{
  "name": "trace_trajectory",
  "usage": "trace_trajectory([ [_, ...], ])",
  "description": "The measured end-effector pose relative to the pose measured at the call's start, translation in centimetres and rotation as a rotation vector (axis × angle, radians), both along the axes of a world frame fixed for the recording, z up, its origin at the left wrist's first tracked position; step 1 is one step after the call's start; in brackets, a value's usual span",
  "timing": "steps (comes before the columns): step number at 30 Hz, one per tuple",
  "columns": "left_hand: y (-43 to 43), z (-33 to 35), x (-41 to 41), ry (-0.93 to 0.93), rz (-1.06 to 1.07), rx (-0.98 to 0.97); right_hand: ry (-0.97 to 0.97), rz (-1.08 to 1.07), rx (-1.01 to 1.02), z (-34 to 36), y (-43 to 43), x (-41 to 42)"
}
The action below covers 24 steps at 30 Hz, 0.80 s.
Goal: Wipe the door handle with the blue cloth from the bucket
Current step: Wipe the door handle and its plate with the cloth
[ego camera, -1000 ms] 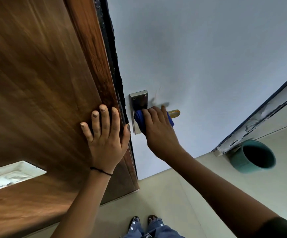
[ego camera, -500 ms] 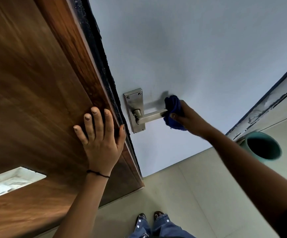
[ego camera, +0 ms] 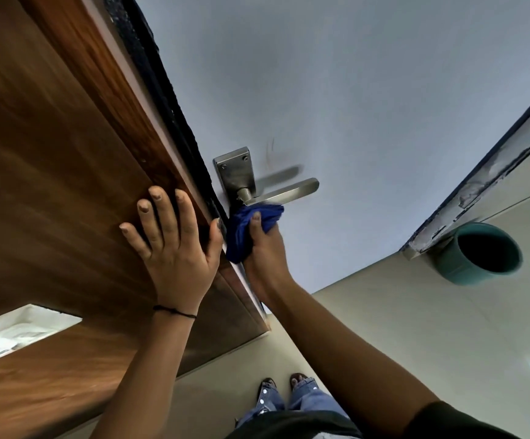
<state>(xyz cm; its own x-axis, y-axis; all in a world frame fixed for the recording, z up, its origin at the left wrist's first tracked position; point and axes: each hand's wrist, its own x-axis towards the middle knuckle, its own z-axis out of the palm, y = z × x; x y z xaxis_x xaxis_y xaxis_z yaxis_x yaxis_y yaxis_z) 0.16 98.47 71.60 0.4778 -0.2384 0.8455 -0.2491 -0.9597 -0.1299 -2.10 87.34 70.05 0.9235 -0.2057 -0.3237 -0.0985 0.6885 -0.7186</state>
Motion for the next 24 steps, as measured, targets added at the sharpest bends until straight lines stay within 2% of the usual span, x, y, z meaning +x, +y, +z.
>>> trace_trajectory([
  [3,0.0,0.0,0.0,0.004,0.004,0.001,0.069,0.019,-0.391,-1.1,0.5,0.0],
  [6,0.0,-0.1,0.1,-0.005,0.020,0.009,0.074,-0.079,-0.689,-2.2,0.3,0.2],
  [7,0.0,-0.1,0.1,-0.008,0.023,0.015,0.088,-0.145,-0.721,-2.7,-0.1,0.3],
  [11,0.0,-0.2,0.2,-0.018,0.035,0.026,0.117,-0.397,-0.641,-3.4,-1.2,0.8],
  [15,0.0,-0.3,0.2,-0.016,0.039,0.027,0.068,-0.268,-0.782,-3.0,1.4,2.2],
  [20,0.1,-0.3,0.1,-0.012,0.035,0.032,0.105,-0.332,-0.841,-3.9,1.8,3.3],
  [24,0.1,-0.2,0.1,-0.005,0.026,0.029,0.214,-0.313,-0.830,-5.5,1.2,3.5],
])
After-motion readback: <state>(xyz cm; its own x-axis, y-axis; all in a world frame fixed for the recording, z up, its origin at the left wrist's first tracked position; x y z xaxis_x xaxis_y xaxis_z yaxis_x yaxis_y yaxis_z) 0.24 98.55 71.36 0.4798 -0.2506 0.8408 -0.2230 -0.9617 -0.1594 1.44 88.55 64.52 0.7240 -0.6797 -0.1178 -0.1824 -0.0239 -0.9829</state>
